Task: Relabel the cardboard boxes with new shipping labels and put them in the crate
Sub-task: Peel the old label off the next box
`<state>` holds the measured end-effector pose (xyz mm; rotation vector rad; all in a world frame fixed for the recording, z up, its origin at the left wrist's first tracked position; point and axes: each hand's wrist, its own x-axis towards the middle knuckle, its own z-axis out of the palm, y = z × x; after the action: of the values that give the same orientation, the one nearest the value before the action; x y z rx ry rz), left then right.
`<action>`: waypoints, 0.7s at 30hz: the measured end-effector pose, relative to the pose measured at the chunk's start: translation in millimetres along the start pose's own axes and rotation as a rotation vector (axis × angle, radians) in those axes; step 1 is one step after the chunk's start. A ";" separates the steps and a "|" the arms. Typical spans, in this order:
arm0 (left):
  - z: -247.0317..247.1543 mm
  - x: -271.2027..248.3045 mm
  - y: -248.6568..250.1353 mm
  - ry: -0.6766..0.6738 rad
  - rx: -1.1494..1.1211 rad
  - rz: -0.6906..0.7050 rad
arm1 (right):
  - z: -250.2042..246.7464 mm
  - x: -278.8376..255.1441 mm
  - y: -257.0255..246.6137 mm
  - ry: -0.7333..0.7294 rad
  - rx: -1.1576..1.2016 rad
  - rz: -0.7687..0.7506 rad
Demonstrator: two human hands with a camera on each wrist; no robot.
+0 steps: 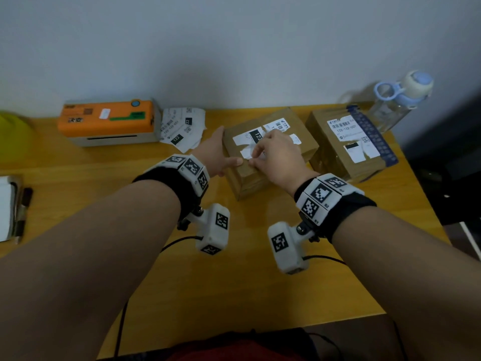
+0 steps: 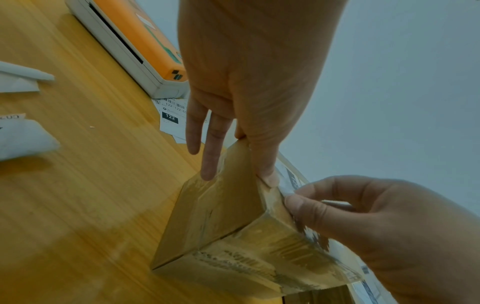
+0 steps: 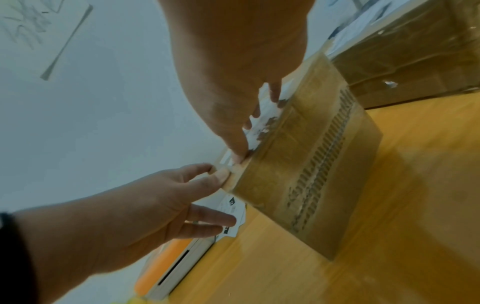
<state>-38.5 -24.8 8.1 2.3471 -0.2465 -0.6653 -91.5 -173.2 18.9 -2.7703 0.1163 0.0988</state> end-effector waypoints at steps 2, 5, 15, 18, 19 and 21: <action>-0.2 0.0 -0.4 0.003 -0.002 0.003 | 0.5 4.7 -4.6 -0.055 -0.051 -0.025; 0.1 0.2 -1.3 0.000 -0.025 -0.002 | 1.6 8.5 -10.3 -0.108 -0.172 -0.049; -0.3 3.4 -5.0 0.001 0.084 0.008 | -11.0 7.0 -0.4 -0.090 -0.132 -0.098; -0.2 2.6 -4.4 0.010 0.091 0.011 | -11.2 8.7 3.6 -0.076 -0.089 -0.080; -0.3 2.3 -4.1 0.012 0.097 0.014 | -10.6 8.9 4.8 -0.069 -0.071 -0.074; -0.1 2.0 -3.8 0.013 0.099 0.013 | -10.5 9.1 6.3 -0.060 -0.045 -0.069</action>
<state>-36.7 -22.5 4.8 2.4413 -0.2951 -0.6448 -82.5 -183.4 25.6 -2.8101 0.0036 0.1680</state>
